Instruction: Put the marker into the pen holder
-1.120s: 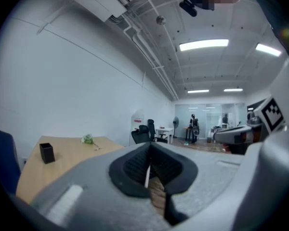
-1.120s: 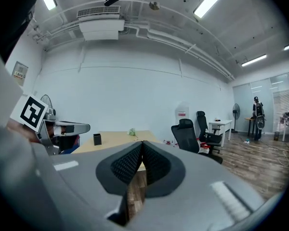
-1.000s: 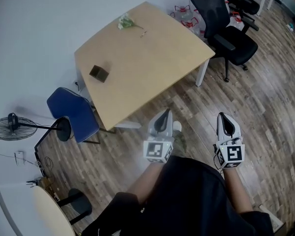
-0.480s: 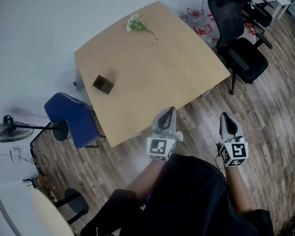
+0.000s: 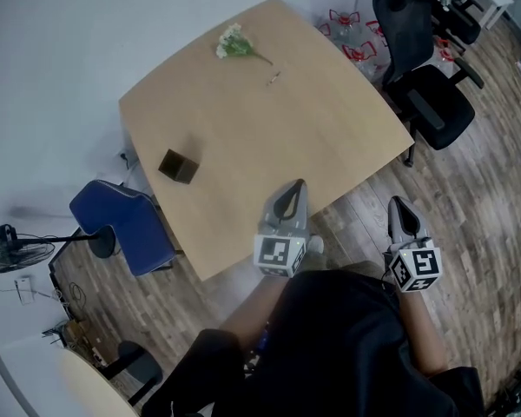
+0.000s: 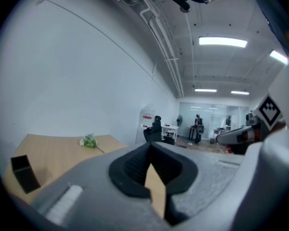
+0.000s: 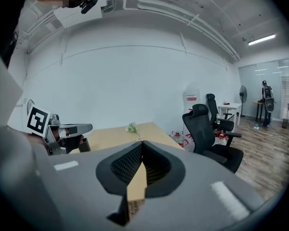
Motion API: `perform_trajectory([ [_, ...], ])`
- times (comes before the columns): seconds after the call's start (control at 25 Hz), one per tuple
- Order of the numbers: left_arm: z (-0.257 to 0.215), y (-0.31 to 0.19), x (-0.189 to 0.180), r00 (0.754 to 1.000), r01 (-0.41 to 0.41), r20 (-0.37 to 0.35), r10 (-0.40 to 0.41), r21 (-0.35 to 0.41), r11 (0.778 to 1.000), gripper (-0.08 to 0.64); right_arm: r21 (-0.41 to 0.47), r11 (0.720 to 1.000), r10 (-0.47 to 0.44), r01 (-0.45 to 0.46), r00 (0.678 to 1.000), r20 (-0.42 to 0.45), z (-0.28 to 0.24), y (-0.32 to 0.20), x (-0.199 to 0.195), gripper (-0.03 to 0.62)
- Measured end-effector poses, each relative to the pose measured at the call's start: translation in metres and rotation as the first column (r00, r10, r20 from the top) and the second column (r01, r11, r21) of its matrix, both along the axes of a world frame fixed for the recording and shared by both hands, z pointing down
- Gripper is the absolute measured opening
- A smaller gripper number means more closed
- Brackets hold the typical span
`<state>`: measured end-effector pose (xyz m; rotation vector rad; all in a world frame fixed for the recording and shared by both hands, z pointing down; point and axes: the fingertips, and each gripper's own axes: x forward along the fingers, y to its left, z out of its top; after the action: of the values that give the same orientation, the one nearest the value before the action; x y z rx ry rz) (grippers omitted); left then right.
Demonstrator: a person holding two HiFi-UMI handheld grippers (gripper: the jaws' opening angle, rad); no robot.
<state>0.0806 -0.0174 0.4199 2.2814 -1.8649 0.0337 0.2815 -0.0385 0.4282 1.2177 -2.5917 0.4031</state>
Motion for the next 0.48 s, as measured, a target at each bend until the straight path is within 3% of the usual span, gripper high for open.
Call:
perform_trajectory([
  [0.24,0.001,-0.007,-0.009,0.997,0.035,-0.075,-0.035,0.008,0.999,0.002,-0.004,1.000,0.018,-0.018,0.999,-0.036,0.001,-0.018,-0.003,0.002],
  [0.48,0.009,-0.005,-0.030,0.993,0.096,-0.062,-0.097,-0.020,0.995,0.003,0.035,0.995,-0.098,0.098,0.995,0.001,-0.010,-0.041,-0.046,0.002],
])
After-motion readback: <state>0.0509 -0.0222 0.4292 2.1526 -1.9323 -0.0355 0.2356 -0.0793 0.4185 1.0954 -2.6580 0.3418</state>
